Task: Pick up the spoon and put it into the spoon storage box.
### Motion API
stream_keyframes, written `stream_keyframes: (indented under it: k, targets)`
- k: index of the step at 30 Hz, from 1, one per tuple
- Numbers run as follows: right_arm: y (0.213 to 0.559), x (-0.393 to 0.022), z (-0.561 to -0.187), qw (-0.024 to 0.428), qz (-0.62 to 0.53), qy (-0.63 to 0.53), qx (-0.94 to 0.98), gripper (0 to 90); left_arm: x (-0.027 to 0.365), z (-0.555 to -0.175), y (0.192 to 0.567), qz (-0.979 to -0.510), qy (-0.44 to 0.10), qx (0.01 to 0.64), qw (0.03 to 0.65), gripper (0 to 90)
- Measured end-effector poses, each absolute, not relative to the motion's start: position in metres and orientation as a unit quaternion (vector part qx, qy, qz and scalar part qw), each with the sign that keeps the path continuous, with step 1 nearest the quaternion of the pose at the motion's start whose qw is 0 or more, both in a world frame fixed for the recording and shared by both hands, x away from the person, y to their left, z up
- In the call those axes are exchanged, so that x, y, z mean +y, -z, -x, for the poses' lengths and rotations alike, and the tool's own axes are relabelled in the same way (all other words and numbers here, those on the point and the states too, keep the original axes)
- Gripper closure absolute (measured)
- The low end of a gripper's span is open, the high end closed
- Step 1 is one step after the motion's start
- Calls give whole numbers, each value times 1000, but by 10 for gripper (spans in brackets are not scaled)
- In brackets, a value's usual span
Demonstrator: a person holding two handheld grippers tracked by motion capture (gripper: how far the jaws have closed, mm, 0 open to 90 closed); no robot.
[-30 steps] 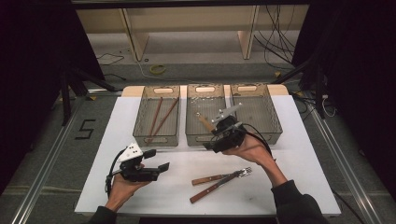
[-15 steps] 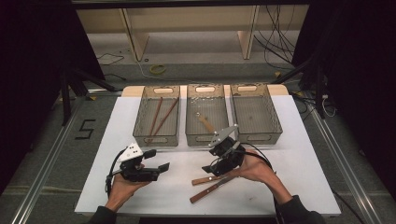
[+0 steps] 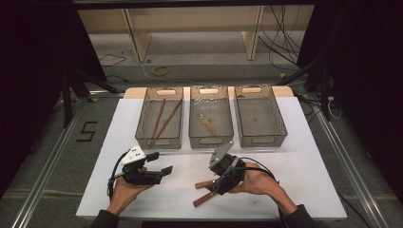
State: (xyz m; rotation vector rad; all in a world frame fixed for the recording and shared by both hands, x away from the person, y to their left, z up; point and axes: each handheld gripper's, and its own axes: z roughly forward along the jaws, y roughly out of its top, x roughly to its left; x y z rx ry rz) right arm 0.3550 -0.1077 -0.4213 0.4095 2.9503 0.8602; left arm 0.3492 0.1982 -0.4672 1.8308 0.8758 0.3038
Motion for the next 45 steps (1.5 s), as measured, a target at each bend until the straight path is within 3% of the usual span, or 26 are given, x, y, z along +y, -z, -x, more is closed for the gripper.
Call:
stream_keyframes:
  k: [45]
  targets:
    - [454,-98,-349,20,-77,-185,980,446,199,-351,468,-764,-124,367,516,194]
